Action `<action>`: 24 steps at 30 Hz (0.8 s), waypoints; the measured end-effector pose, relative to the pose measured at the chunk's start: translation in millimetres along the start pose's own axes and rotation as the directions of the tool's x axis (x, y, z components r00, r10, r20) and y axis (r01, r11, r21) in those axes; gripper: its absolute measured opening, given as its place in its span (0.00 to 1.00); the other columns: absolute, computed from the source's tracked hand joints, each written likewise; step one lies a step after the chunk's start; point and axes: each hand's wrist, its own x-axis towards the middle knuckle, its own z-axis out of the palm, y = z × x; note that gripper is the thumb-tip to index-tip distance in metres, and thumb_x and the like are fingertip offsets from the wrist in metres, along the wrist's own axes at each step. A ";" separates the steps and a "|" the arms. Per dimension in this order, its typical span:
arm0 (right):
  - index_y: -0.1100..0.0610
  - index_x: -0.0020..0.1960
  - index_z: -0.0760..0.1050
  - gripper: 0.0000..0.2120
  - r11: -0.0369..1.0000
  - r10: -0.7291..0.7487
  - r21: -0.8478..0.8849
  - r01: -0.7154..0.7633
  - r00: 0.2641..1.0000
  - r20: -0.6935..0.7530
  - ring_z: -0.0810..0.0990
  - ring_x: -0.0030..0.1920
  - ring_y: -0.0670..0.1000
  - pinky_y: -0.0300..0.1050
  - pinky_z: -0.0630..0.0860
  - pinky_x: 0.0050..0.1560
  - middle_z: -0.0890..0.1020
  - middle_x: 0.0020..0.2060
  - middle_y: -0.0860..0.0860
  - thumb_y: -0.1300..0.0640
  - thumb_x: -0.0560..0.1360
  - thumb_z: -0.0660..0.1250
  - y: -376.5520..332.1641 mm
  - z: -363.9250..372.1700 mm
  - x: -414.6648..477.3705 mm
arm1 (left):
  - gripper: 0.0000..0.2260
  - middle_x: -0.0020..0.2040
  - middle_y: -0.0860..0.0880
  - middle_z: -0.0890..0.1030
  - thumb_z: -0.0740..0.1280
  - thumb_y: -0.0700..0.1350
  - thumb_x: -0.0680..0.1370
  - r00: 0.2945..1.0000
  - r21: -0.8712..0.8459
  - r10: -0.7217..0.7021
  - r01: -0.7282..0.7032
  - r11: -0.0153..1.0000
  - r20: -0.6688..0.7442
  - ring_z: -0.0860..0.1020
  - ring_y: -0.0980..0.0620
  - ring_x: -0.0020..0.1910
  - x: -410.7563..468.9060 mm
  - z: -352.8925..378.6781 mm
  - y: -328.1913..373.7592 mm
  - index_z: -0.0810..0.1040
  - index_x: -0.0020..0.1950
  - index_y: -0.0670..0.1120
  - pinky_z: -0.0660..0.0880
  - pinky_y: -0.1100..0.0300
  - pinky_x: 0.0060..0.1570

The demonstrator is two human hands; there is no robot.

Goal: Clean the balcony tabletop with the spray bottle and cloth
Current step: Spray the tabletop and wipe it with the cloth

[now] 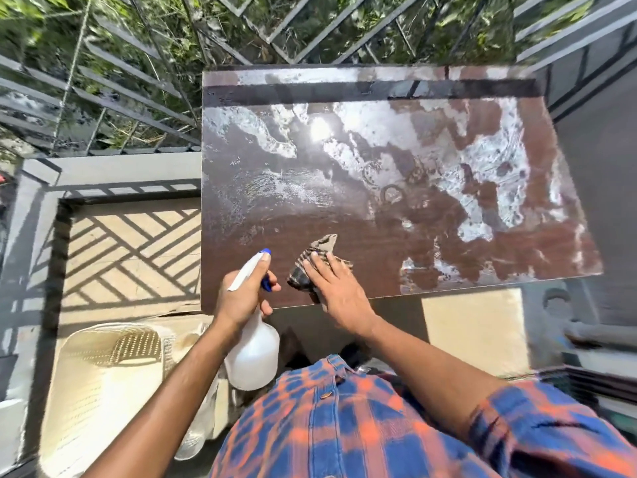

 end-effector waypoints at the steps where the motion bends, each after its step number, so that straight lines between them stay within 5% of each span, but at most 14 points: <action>1: 0.54 0.80 0.60 0.42 0.999 -0.038 -0.011 0.038 0.999 0.023 0.63 0.77 0.62 0.59 0.67 0.73 0.64 0.78 0.54 0.62 0.69 0.73 6.2 -0.4 -12.5 | 0.22 0.35 0.45 0.83 0.70 0.61 0.77 1.000 -0.004 0.003 -0.003 1.000 0.006 0.78 0.39 0.33 0.4 2.1 0.7 0.82 0.38 0.42 0.72 0.51 0.35; 4: 0.50 0.81 0.56 0.36 1.000 0.025 -0.018 -0.024 0.999 0.024 0.57 0.80 0.57 0.57 0.64 0.75 0.60 0.80 0.50 0.58 0.77 0.67 52.6 -6.4 -46.3 | 0.23 0.35 0.45 0.82 0.70 0.65 0.73 0.999 -0.022 0.005 -0.004 1.000 0.039 0.75 0.41 0.28 1.0 7.0 5.9 0.81 0.37 0.45 0.71 0.51 0.34; 8: 0.53 0.80 0.58 0.27 0.939 0.343 0.058 -0.339 0.935 -0.089 0.55 0.80 0.59 0.58 0.59 0.77 0.60 0.80 0.52 0.57 0.83 0.60 112.9 -33.6 -46.1 | 0.21 0.34 0.46 0.82 0.70 0.63 0.74 0.999 -0.057 0.013 -0.012 0.998 0.031 0.75 0.40 0.33 3.3 9.8 7.3 0.82 0.40 0.45 0.70 0.53 0.34; 14: 0.54 0.81 0.52 0.29 0.838 0.543 0.121 -0.532 0.832 -0.110 0.51 0.80 0.62 0.58 0.52 0.79 0.56 0.80 0.55 0.57 0.82 0.56 62.4 -42.1 49.3 | 0.18 0.35 0.46 0.82 0.69 0.61 0.77 1.000 -0.072 0.003 -0.002 0.997 0.022 0.75 0.41 0.31 6.6 10.7 12.1 0.83 0.38 0.48 0.71 0.54 0.33; 21: 0.53 0.80 0.59 0.30 0.993 0.114 0.031 -0.114 0.993 -0.004 0.59 0.78 0.59 0.56 0.61 0.76 0.61 0.79 0.52 0.55 0.79 0.58 5.6 -9.6 18.5 | 0.20 0.35 0.46 0.83 0.68 0.59 0.80 1.000 -0.070 0.012 -0.014 0.997 -0.023 0.74 0.42 0.27 10.5 4.5 21.4 0.80 0.40 0.43 0.72 0.55 0.30; 24: 0.50 0.79 0.63 0.27 0.982 0.185 -0.010 -0.186 0.981 -0.064 0.62 0.77 0.58 0.57 0.65 0.74 0.65 0.78 0.50 0.52 0.80 0.58 45.6 -16.4 -2.9 | 0.19 0.36 0.44 0.83 0.67 0.60 0.79 1.000 -0.075 0.017 -0.018 0.997 -0.019 0.72 0.44 0.21 14.5 -1.5 27.1 0.80 0.41 0.44 0.71 0.56 0.29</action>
